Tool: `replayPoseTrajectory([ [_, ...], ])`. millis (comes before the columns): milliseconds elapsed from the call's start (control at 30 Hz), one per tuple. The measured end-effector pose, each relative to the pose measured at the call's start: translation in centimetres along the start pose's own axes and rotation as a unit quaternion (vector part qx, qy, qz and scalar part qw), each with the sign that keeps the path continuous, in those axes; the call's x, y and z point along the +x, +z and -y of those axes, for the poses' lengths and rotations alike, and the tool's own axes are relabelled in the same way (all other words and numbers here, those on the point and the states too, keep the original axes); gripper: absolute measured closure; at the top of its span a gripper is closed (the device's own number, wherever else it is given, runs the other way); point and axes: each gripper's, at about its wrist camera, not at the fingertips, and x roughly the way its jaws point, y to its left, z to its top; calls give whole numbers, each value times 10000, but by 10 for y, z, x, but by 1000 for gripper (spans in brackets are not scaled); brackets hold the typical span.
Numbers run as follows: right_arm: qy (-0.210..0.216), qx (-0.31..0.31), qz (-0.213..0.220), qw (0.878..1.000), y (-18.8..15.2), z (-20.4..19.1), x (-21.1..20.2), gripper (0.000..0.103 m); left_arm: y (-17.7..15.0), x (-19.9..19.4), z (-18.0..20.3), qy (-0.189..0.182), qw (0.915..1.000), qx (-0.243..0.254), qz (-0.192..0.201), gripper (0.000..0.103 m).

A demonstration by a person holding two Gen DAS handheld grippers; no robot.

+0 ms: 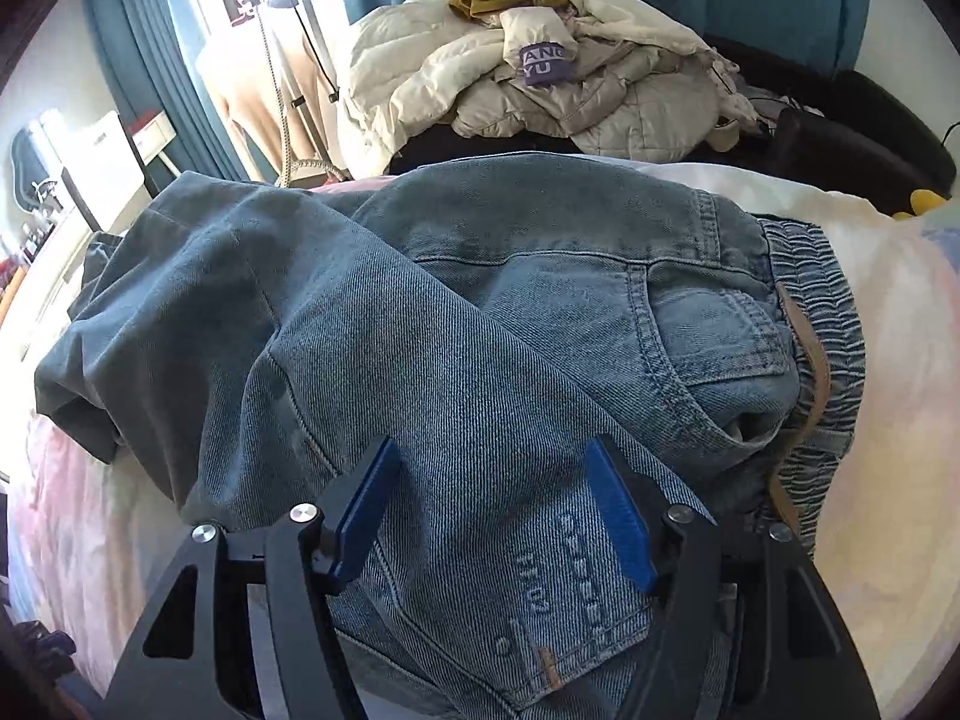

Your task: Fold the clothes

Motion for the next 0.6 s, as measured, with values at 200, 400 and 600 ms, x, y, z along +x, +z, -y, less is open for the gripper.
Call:
replayPoseTrajectory([
  [200, -290, -851, -127, 9959, -25, -26, -26, 100, 6, -8, -3, -78, 9999, -78, 71, 91],
  [400, -403, -1330, 149, 9902, -48, -52, -74, 101, 6, -23, 0, -174, 9996, -78, 189, 91],
  [600, -90, -1499, 246, 9883, -96, -70, -116, 102, 7, -45, 7, -235, 9987, 24, 460, 91],
])
